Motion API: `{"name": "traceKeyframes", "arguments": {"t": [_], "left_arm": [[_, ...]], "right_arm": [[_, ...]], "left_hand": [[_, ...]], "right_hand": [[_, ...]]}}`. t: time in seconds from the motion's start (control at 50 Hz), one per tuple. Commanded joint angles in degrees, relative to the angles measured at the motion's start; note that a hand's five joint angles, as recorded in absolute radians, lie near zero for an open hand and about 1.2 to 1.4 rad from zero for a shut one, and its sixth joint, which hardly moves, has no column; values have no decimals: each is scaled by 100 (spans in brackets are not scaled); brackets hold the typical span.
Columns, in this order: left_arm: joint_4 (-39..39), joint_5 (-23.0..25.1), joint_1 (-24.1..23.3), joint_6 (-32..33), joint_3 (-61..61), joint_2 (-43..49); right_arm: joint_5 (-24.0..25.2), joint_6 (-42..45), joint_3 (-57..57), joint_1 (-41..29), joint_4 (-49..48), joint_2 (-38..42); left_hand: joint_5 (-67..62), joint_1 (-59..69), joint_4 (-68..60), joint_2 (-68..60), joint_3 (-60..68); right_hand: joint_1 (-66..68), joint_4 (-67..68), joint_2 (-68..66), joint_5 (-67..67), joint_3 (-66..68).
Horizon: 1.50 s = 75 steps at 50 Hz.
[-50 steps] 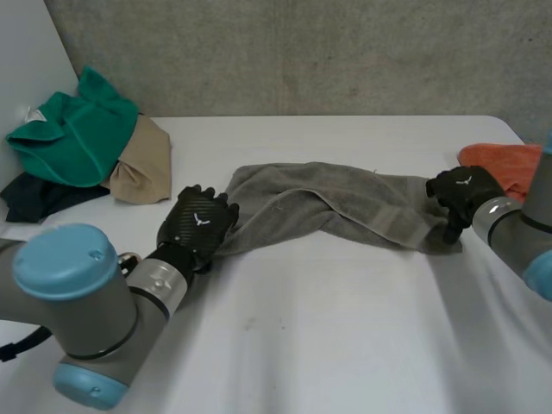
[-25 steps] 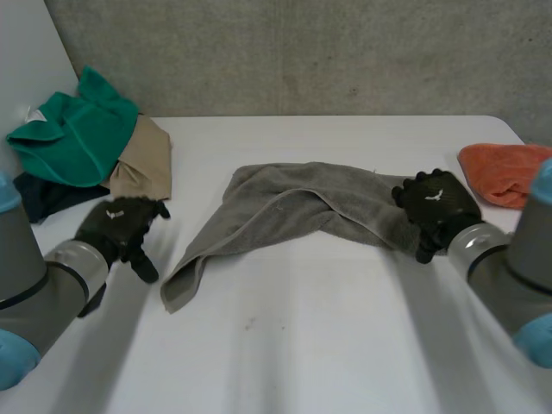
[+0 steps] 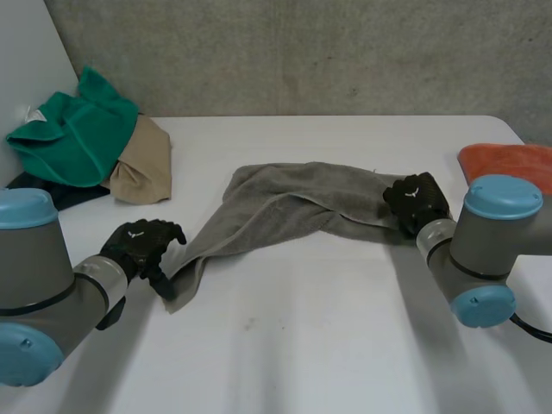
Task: Fold the laundry.
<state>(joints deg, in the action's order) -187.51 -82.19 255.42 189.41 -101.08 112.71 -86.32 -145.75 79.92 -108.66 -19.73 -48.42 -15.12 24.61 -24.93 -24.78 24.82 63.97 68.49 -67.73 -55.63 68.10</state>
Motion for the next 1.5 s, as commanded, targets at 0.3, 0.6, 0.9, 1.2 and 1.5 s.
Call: {"name": "traceKeyframes", "arguments": {"t": [0.3, 0.6, 0.9, 1.2, 1.5], "left_arm": [[-93, -43, -291, 43, 553, 734], [-58, -579, -378, 149, 695, -775], [917, -597, -739, 2599, 27, -2773], [-416, -1045, -906, 3979, 3439, 935], [-3398, -1071, -968, 3762, 4581, 753]], "right_arm": [[54, -199, 648, 239, 838, -1740], [397, 362, 446, 907, 2393, -3234], [564, 2349, 234, 1198, 5137, -4228], [283, 1096, -1897, 1136, 3368, -1619], [37, -393, -1928, 1119, -1007, -2022]], "left_hand": [[-3598, 3649, -3617, -3632, 3628], [-5488, 5539, -5507, -5522, 5518], [-5488, 5539, -5507, -5522, 5518], [-5488, 5539, -5507, -5522, 5518], [-5488, 5539, -5507, -5522, 5518]], "right_hand": [[1603, 1151, -1227, -1437, 1190], [1603, 1151, -1227, -1437, 1190], [1603, 1151, -1227, -1437, 1190], [1603, 1151, -1227, -1437, 1190], [1603, 1151, -1227, -1437, 1190]]}}
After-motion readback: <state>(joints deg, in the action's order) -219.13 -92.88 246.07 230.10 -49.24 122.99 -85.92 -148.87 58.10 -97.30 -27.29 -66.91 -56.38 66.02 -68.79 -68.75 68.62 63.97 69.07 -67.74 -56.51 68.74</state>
